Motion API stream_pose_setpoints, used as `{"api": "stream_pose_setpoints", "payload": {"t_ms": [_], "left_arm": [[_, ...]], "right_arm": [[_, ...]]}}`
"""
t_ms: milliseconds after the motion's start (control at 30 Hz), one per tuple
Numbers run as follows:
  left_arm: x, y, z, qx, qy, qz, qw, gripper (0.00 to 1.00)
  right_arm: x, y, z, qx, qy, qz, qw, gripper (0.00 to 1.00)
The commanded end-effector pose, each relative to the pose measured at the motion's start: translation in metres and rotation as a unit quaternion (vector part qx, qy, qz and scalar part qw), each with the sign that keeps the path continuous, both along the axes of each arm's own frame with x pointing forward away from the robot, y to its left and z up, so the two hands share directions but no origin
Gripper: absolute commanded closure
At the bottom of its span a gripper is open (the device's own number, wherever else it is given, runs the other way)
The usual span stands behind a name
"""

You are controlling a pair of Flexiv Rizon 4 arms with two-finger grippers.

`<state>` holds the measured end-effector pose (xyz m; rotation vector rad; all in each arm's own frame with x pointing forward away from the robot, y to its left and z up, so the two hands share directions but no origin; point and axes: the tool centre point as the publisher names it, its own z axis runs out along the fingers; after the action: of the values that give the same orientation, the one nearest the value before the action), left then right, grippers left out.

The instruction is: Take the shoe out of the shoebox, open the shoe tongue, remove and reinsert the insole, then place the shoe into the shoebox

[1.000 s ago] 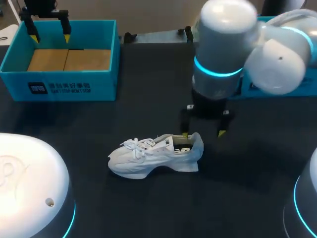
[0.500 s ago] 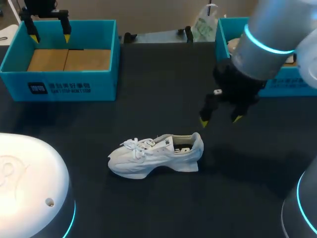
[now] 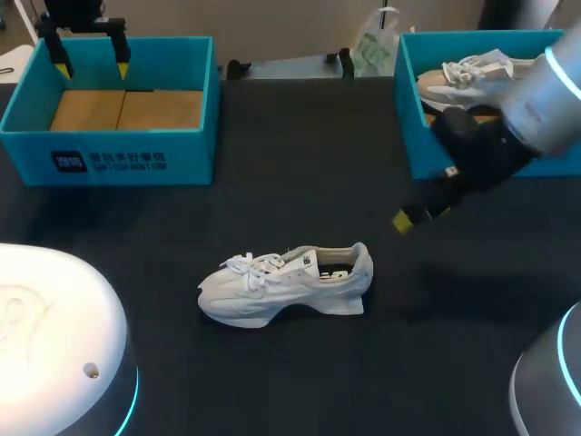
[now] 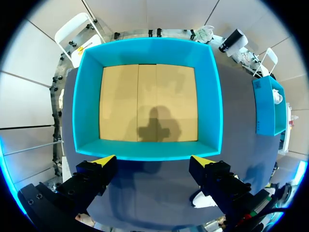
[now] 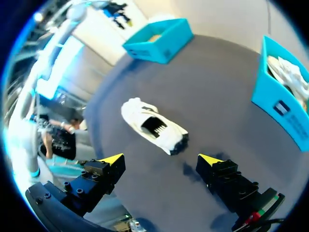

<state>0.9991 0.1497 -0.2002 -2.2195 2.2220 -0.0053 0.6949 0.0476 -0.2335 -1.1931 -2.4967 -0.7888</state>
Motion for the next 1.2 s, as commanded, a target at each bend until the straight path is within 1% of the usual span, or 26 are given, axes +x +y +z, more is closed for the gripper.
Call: {"api": "stream_pose_setpoints", "payload": {"t_ms": [33, 233, 267, 300, 367, 400, 500, 667, 700, 1100, 1133, 1200], "left_arm": [[0.0, 0.0, 0.0, 0.0, 0.0, 0.0, 1.0, 0.0], [0.0, 0.0, 0.0, 0.0, 0.0, 0.0, 1.0, 0.0], [0.0, 0.0, 0.0, 0.0, 0.0, 0.0, 1.0, 0.0], [0.0, 0.0, 0.0, 0.0, 0.0, 0.0, 1.0, 0.0], [0.0, 0.0, 0.0, 0.0, 0.0, 0.0, 1.0, 0.0], [0.0, 0.0, 0.0, 0.0, 0.0, 0.0, 1.0, 0.0], [0.0, 0.0, 0.0, 0.0, 0.0, 0.0, 1.0, 0.0], [0.0, 0.0, 0.0, 0.0, 0.0, 0.0, 1.0, 0.0], [0.0, 0.0, 0.0, 0.0, 0.0, 0.0, 1.0, 0.0], [0.0, 0.0, 0.0, 0.0, 0.0, 0.0, 1.0, 0.0], [0.0, 0.0, 0.0, 0.0, 0.0, 0.0, 1.0, 0.0], [0.0, 0.0, 0.0, 0.0, 0.0, 0.0, 1.0, 0.0]], "right_arm": [[-0.012, -0.011, -0.009, 0.211, -0.029, 0.046, 0.976, 0.0], [-0.012, -0.011, -0.009, 0.211, -0.029, 0.046, 0.976, 0.0], [-0.013, -0.012, -0.007, 0.21, -0.05, 0.059, 0.975, 0.0], [-0.014, -0.014, -0.007, 0.202, -0.074, 0.05, 0.975, 0.0], [-0.016, -0.017, -0.007, 0.203, -0.105, 0.058, 0.972, 0.0], [-0.017, -0.018, -0.007, 0.2, -0.119, 0.053, 0.971, 0.0], [-0.021, -0.019, -0.008, 0.203, -0.156, 0.064, 0.964, 0.0], [-0.026, -0.016, -0.015, 0.208, -0.219, 0.092, 0.949, 0.0], [-0.024, -0.016, -0.021, 0.197, -0.216, 0.092, 0.952, 0.0], [-0.024, -0.016, -0.021, 0.197, -0.216, 0.092, 0.952, 0.0], [-0.021, -0.017, -0.026, 0.187, -0.225, 0.103, 0.951, 0.0], [-0.016, -0.025, -0.035, 0.213, -0.259, 0.12, 0.934, 0.0]]}}
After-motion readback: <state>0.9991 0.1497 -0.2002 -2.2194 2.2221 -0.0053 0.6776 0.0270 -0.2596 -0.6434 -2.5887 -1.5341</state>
